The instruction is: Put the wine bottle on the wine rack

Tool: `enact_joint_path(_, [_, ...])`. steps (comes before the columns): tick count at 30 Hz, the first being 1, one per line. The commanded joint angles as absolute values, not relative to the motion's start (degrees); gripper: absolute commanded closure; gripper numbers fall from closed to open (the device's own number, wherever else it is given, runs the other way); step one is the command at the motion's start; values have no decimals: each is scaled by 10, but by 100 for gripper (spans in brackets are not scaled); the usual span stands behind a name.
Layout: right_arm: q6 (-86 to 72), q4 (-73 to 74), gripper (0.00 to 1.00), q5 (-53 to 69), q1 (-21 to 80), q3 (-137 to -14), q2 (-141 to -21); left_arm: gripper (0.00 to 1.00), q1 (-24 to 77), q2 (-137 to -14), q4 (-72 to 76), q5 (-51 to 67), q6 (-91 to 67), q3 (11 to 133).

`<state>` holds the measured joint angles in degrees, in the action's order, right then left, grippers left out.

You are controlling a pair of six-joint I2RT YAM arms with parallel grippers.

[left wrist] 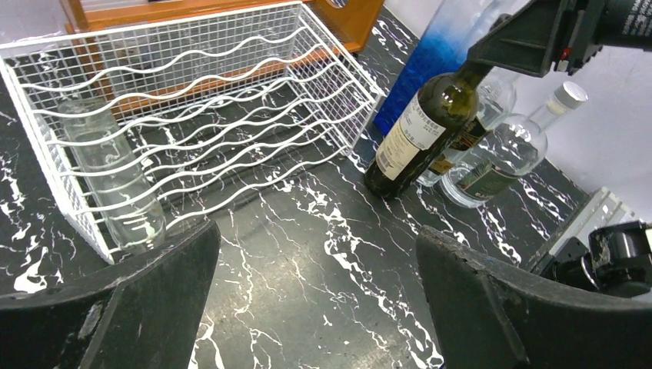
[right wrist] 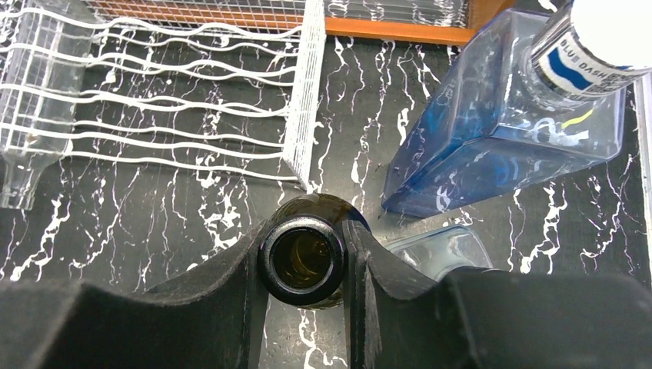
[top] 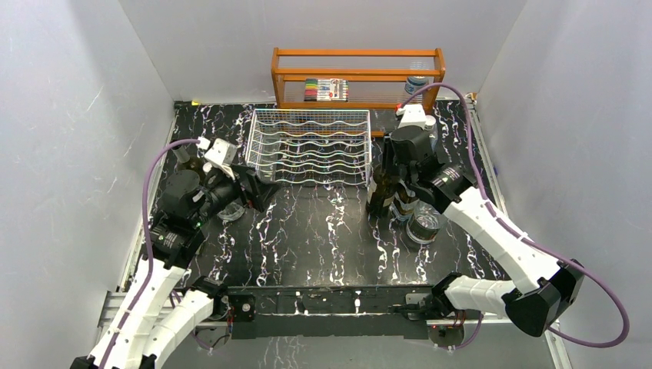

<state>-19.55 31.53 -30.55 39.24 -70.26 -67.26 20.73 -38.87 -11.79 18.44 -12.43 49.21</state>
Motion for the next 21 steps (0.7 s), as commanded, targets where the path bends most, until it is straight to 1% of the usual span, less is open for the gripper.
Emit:
enact_joint_path(1, [-175, 273, 76, -263, 389, -701, -637, 2, 205, -394, -94, 256, -91, 487])
enact_joint_path(5, [-165, 266, 87, -196, 389, -704, -606, 2, 206, -416, -82, 291, -85, 480])
enact_joint_path(8, [-174, 268, 93, -161, 390, -704, -594, 2, 208, -439, -43, 344, -107, 464])
enact_joint_path(12, [-197, 253, 94, -109, 390, -685, -584, 2, 246, -467, 41, 378, -133, 428])
enact_joint_path(16, [-223, 226, 97, -62, 390, -659, -574, 4, 316, -508, 96, 365, -139, 401])
enact_joint_path(21, [-244, 206, 100, -33, 390, -634, -560, 5, 376, -567, 175, 327, -173, 360])
